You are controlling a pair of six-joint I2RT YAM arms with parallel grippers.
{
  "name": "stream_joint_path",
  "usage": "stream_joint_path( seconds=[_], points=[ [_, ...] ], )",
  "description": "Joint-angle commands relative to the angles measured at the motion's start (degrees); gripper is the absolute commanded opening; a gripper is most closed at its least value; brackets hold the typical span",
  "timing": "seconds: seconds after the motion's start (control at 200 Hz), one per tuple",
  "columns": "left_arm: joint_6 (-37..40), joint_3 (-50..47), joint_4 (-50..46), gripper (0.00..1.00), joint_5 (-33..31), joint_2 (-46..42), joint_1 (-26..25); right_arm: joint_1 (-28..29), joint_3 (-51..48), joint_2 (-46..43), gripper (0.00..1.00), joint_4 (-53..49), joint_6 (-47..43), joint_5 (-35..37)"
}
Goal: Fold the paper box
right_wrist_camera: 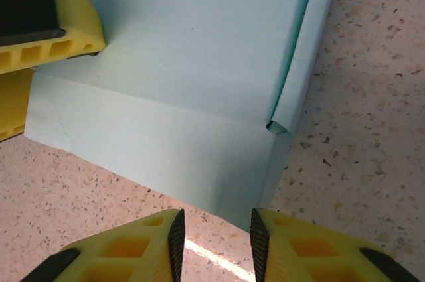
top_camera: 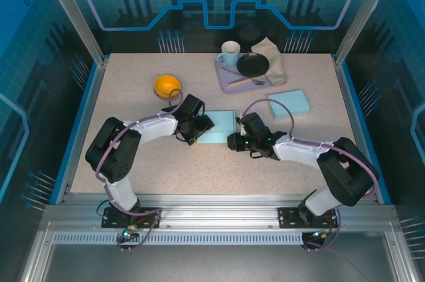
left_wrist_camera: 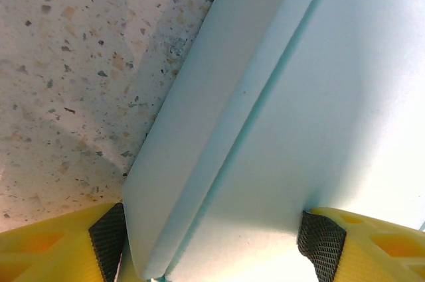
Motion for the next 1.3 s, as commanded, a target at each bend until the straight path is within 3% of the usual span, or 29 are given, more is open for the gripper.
stream_joint_path(
  seconds=[0.0, 0.215, 0.4, 0.845, 1.296],
  points=[
    [0.7, -3.3, -8.7, 0.75, -1.7, 5.2, 0.0, -0.6, 1.4, -1.1, 0.32, -4.4, 1.5, -0.9],
    [0.8, -3.5, -9.0, 0.75, -1.9, 4.9, 0.0, -1.8, 2.0, 0.0, 0.29, -4.1, 1.4, -1.1],
    [0.7, -3.6, -9.0, 0.75, -1.9, 4.8, 0.0, -3.1, 2.7, 2.2, 0.37, -4.4, 0.8, -1.1],
    [0.8, -3.3, -8.9, 0.75, -1.6, 5.2, 0.0, -3.7, 3.7, 5.4, 0.37, 2.6, 2.2, -9.0],
    [0.8, -3.1, -8.9, 0.75, -1.4, 5.4, 0.0, -3.7, 3.8, 5.6, 0.31, 0.9, -0.6, -5.6]
  ],
)
